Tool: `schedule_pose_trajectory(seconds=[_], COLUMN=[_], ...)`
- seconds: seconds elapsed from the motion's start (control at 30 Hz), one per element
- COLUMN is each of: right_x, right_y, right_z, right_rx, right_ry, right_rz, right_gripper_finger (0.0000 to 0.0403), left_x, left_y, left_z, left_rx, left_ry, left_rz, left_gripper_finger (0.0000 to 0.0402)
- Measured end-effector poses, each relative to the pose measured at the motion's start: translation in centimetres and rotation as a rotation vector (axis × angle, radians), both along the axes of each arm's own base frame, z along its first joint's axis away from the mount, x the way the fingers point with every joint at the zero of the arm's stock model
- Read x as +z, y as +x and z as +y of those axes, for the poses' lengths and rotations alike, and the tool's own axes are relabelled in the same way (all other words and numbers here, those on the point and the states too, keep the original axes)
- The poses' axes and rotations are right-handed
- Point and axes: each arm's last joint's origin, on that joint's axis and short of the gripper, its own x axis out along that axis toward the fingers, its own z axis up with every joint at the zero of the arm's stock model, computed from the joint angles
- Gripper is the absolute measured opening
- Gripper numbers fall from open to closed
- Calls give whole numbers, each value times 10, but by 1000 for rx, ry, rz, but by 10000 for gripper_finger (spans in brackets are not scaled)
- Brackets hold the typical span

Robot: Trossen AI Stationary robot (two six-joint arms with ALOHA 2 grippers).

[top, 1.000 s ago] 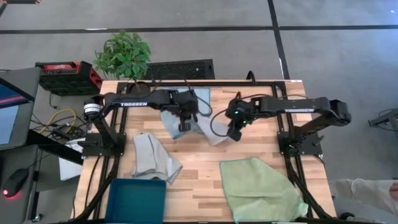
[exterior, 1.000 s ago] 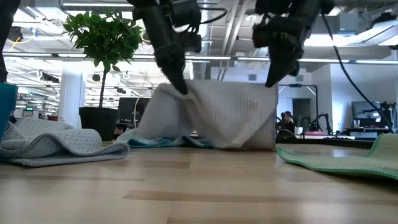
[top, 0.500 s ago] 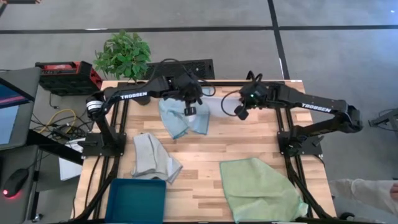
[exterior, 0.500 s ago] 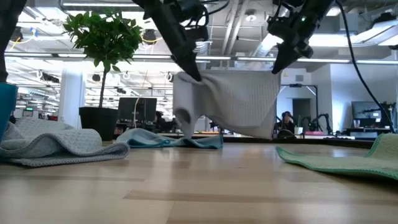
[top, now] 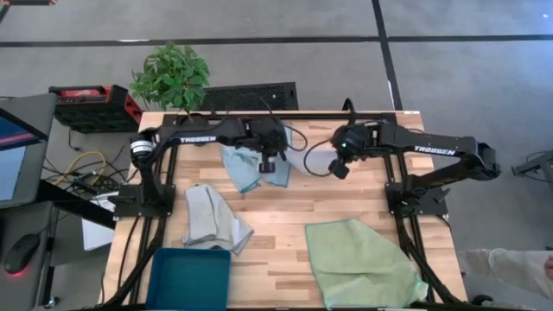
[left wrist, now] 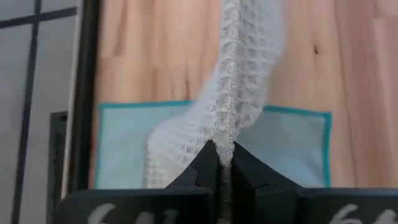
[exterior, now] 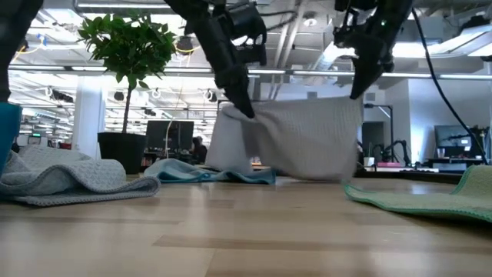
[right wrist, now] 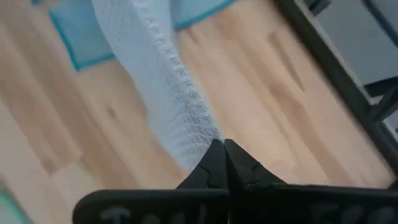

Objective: Fold microfiber towels
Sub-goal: Fold the gray microfiber towel

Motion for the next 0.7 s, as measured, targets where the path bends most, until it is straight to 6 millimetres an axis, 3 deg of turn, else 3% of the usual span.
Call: schedule_pose_trajectory(seconds=[0.3, 0.47, 0.7], right_x=[-40, -52, -75], right_y=[28, 39, 36], right_z=[26, 43, 66], right_rx=[111, 192, 242], right_ry=[153, 230, 309], right_rz=[176, 204, 201], right_gripper_finger=[0, 0, 0], left_x=[-38, -54, -71], left_y=[13, 13, 15], left_z=[-35, -50, -65], left_rx=[-84, -87, -93], left_ry=[-114, -218, -302], left_rz=[145, 227, 243], left_gripper_finger=[0, 0, 0])
